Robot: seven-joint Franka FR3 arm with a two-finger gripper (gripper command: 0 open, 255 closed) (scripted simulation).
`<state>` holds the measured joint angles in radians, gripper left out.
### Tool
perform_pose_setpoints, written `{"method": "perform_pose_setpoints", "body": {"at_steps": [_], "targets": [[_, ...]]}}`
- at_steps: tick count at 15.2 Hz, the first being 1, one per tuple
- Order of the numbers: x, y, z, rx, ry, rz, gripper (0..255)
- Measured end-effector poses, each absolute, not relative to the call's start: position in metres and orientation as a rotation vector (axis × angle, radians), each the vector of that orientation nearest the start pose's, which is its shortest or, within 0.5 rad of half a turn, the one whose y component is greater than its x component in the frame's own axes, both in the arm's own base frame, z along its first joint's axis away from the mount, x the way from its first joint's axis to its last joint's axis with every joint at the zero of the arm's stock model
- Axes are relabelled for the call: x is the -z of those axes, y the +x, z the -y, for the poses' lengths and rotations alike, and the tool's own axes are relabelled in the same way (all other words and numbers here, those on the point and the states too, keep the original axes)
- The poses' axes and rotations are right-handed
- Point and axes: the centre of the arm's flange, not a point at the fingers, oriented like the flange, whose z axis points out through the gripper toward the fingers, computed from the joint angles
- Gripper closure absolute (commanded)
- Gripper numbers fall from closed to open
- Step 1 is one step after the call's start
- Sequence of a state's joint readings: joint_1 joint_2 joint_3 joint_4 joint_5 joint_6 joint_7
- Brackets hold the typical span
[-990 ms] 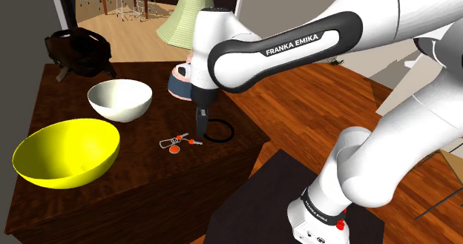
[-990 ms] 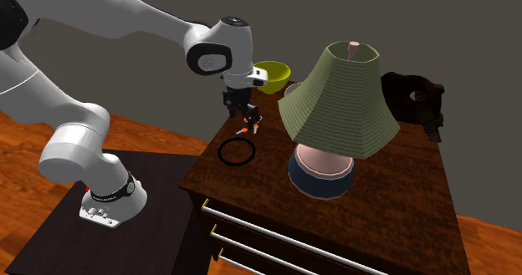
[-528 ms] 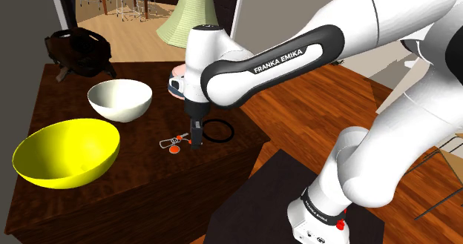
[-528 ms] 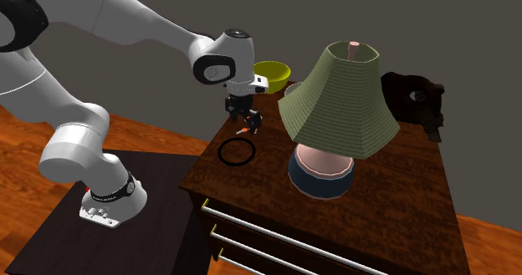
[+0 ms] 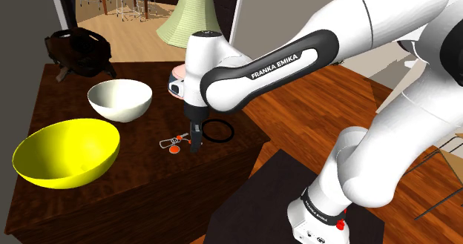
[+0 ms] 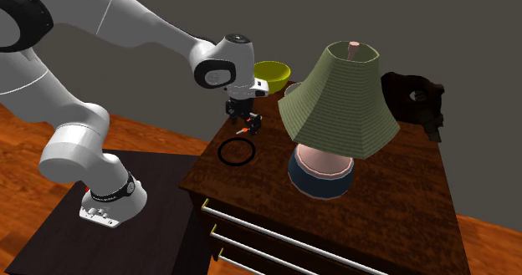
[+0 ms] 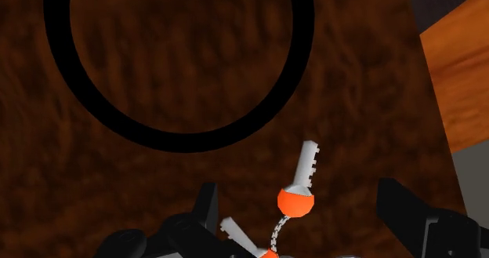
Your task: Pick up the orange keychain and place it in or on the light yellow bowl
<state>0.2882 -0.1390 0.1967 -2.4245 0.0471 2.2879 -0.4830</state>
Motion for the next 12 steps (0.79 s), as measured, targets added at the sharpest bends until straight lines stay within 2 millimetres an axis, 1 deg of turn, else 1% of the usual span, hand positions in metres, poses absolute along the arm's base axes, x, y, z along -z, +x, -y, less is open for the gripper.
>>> {"method": "perform_pose_setpoints", "body": {"at_steps": [1,4,12], "targets": [[-0.3600,0.4157,-0.2201,0.000,-2.797,1.412,255],[-0.3659,0.4178,-0.2190,0.020,-2.801,1.409,255],[-0.3684,0.4171,-0.2204,0.021,-2.798,1.413,255]]}}
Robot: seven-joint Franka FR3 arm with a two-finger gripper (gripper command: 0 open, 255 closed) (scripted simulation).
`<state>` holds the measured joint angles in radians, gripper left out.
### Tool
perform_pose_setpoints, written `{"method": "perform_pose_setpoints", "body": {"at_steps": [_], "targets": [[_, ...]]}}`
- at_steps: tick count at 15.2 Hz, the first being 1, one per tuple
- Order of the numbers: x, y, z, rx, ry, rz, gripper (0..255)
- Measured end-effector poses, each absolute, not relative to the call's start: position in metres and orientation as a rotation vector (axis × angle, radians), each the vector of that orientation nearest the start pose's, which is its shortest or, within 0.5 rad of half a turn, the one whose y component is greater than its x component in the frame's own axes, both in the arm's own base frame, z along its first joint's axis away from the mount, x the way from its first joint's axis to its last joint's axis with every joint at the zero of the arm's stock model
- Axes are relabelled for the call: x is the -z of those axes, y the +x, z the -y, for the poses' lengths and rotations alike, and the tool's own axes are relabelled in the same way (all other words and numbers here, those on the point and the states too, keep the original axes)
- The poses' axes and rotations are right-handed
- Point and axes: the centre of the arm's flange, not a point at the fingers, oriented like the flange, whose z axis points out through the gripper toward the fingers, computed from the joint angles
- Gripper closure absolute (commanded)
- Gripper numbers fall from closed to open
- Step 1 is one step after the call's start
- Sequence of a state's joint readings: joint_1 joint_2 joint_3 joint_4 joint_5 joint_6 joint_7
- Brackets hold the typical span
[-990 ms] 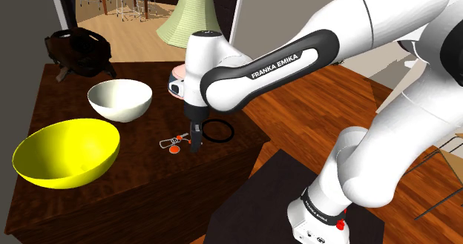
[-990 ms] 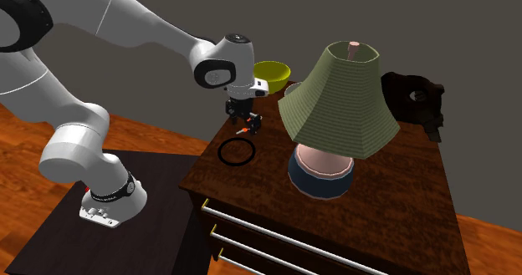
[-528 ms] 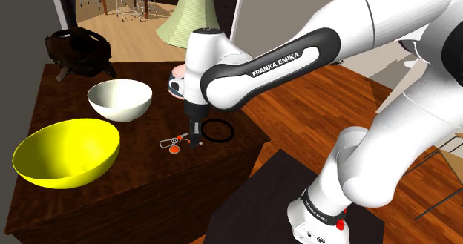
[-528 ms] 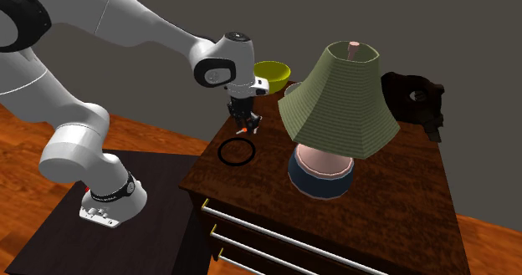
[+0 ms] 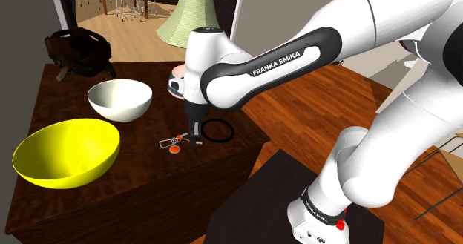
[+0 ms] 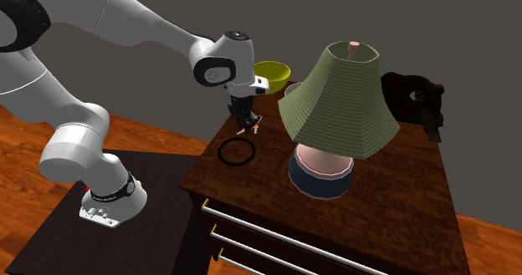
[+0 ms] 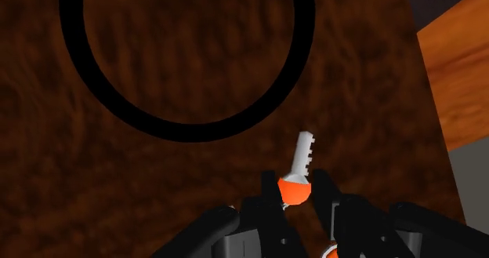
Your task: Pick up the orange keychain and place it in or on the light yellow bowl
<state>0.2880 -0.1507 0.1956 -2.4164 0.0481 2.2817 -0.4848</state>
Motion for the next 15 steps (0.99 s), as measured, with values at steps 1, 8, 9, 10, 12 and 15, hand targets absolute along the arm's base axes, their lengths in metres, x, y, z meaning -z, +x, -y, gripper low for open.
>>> {"method": "perform_pose_setpoints", "body": {"at_steps": [1,8,9,10,12,15], "targets": [[-0.370,0.417,-0.220,0.011,-2.797,1.412,255],[-0.401,0.415,-0.220,0.001,-2.797,1.412,255],[-0.407,0.415,-0.219,0.001,-2.797,1.412,255],[-0.411,0.415,-0.219,0.001,-2.797,1.412,255],[-0.423,0.416,-0.219,0.001,-2.797,1.412,255],[-0.439,0.416,-0.221,0.001,-2.797,1.412,255]]}}
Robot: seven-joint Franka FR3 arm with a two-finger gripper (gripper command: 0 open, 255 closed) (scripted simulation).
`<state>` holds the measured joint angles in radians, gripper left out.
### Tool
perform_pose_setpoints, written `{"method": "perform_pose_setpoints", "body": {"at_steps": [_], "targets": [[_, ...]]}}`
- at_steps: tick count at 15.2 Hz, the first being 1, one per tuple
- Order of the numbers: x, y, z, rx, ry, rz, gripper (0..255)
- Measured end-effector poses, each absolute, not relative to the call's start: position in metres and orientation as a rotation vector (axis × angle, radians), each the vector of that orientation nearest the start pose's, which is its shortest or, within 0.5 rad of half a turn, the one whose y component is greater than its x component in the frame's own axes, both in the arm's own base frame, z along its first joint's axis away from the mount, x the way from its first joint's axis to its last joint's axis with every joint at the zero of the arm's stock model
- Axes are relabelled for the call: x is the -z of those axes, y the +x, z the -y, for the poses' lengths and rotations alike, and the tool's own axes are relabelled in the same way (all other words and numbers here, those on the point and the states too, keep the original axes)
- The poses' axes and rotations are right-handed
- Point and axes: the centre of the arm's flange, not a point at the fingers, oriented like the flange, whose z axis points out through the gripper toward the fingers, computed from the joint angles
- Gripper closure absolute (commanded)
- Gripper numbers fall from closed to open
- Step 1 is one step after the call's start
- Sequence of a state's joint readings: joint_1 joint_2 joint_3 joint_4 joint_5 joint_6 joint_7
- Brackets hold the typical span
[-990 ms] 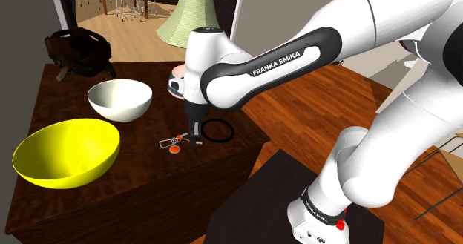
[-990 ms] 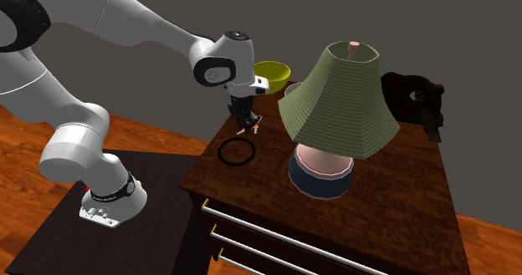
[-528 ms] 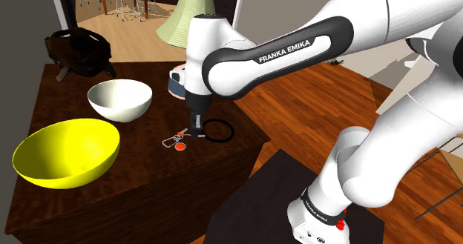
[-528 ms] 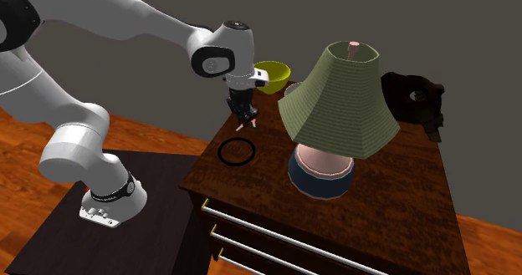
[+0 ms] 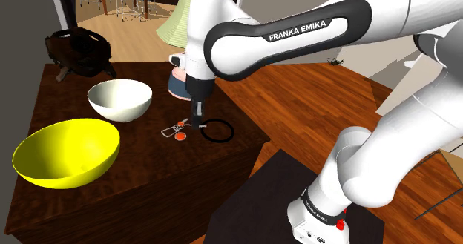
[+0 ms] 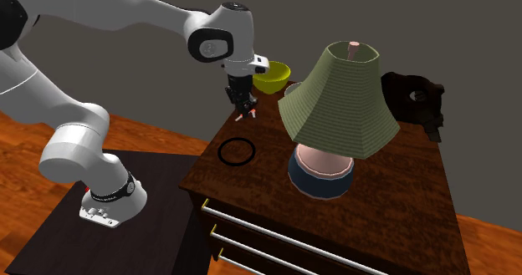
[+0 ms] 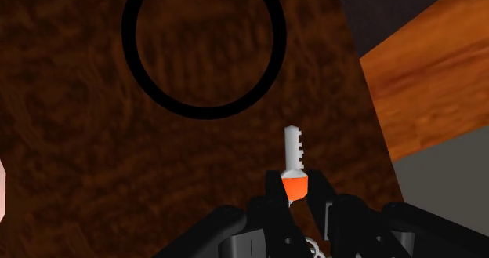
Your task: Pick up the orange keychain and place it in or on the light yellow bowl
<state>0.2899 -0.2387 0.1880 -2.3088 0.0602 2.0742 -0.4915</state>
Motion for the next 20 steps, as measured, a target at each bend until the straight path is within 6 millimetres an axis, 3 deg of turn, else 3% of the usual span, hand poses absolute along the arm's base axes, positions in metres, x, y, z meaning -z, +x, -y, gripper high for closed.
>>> {"method": "perform_pose_setpoints", "body": {"at_steps": [17,20], "targets": [[-0.529,0.416,-0.221,0.001,-2.797,1.412,255],[-0.535,0.442,-0.230,0.001,-2.797,1.412,255]]}}
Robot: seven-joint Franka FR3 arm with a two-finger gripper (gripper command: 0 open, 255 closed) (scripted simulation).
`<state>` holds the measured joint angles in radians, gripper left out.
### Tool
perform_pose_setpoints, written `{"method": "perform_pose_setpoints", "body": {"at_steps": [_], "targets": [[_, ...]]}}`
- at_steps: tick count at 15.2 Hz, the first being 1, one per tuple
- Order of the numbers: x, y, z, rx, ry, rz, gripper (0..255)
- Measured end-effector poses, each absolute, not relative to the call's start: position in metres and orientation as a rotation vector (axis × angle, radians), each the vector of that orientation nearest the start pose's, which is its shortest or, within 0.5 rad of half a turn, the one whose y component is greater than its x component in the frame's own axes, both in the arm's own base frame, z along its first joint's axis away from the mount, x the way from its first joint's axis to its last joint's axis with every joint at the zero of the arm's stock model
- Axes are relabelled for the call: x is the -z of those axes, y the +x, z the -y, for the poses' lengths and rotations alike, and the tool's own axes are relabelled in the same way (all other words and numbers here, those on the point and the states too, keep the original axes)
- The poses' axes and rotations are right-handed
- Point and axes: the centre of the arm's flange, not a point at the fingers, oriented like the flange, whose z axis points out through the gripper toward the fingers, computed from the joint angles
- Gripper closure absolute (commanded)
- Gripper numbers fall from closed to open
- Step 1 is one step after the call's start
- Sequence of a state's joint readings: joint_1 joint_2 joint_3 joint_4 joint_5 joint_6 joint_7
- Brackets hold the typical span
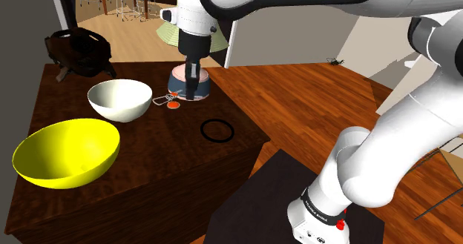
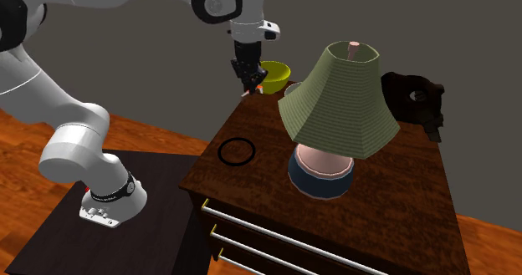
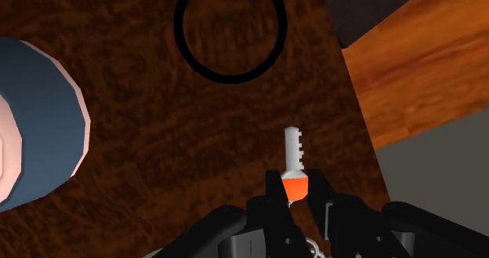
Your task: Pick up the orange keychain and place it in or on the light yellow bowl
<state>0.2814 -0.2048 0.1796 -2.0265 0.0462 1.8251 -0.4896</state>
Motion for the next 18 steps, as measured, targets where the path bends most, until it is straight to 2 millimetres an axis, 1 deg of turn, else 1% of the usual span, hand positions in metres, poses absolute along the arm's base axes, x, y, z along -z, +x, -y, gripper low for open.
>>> {"method": "perform_pose_setpoints", "body": {"at_steps": [1,3,5,8,10,11,14,15,18], "targets": [[-0.533,0.453,-0.234,0.001,-2.797,1.413,255],[-0.538,0.473,-0.241,0.000,-2.797,1.413,255],[-0.535,0.503,-0.249,0.001,-2.797,1.414,255],[-0.537,0.541,-0.265,0.001,-2.797,1.413,255],[-0.538,0.565,-0.275,0.000,-2.796,1.413,255],[-0.540,0.578,-0.283,0.001,-2.797,1.413,255],[-0.542,0.613,-0.296,0.001,-2.796,1.414,255],[-0.538,0.618,-0.298,0.000,-2.797,1.413,255],[-0.525,0.624,-0.299,-0.001,-2.797,1.412,255]]}}
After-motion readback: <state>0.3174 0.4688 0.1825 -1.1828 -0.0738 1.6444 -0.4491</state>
